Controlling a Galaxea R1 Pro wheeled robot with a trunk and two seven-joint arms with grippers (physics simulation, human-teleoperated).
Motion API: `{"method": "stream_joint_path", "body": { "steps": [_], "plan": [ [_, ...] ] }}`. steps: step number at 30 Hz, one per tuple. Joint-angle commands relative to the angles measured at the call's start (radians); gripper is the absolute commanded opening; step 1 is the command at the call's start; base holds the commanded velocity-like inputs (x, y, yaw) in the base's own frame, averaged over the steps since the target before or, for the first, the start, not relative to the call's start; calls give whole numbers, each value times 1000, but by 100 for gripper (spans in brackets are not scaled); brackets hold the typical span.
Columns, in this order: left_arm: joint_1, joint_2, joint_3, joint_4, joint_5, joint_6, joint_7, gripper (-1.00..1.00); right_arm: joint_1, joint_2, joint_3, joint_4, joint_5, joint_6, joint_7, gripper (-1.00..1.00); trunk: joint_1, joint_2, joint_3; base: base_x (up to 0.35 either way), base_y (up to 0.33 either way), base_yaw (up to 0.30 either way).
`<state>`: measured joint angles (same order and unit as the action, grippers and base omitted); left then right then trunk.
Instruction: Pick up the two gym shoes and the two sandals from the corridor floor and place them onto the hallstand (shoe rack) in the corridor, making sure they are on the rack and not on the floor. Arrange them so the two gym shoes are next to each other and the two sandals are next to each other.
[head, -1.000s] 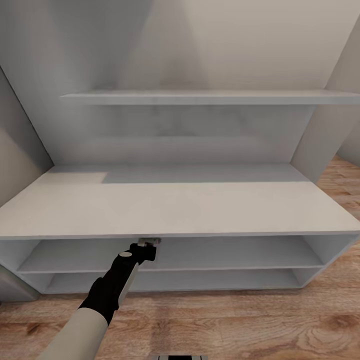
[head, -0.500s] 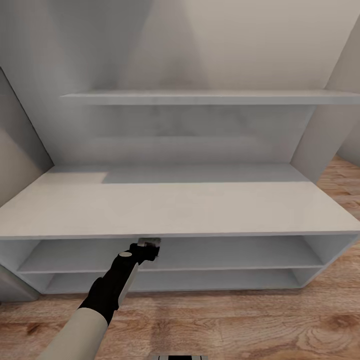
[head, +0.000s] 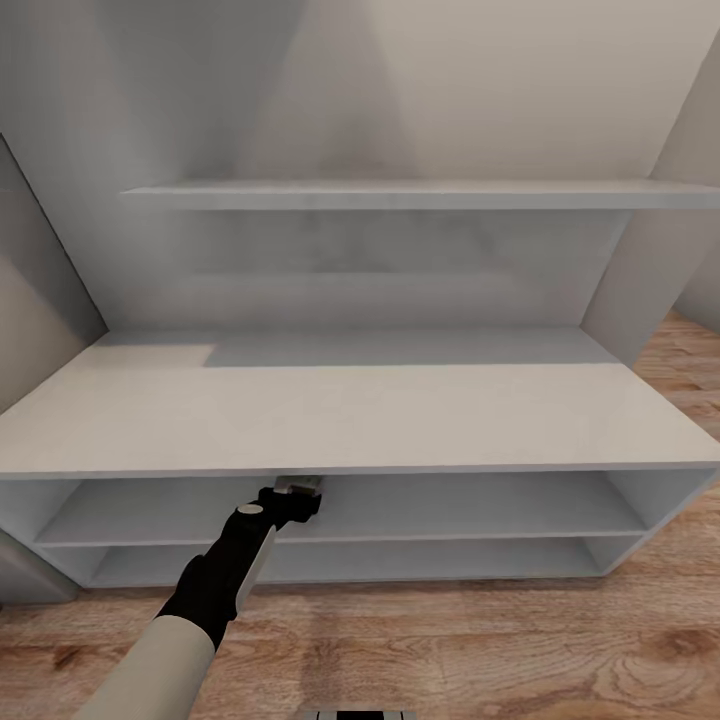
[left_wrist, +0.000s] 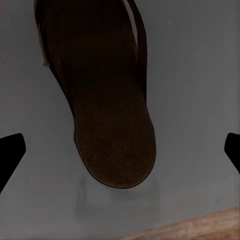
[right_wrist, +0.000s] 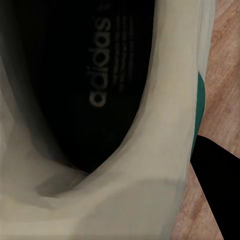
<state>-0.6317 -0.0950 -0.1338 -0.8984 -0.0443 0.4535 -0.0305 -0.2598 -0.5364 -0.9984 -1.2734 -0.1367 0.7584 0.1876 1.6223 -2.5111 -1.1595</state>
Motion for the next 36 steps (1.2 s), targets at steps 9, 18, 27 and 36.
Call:
{"method": "stream_joint_path", "body": {
  "steps": [9,18,27,36],
  "plan": [
    [0,0,0,-1,-5,4,-3,100,-1,0,-2,0,-4,6,1,-100,0,0,-1,0,0,0],
    [0,0,0,-1,-5,4,-3,100,-1,0,-2,0,-4,6,1,-100,0,0,-1,-106,0,0],
    [0,0,0,-1,-5,4,-3,100,-1,0,-2,-1,-4,6,1,-100,0,0,-1,-328,0,0],
    [0,3,-1,-1,-4,4,-3,100,-1,0,-2,-1,-4,6,1,-100,0,0,-1,-315,0,0]
  ]
}}
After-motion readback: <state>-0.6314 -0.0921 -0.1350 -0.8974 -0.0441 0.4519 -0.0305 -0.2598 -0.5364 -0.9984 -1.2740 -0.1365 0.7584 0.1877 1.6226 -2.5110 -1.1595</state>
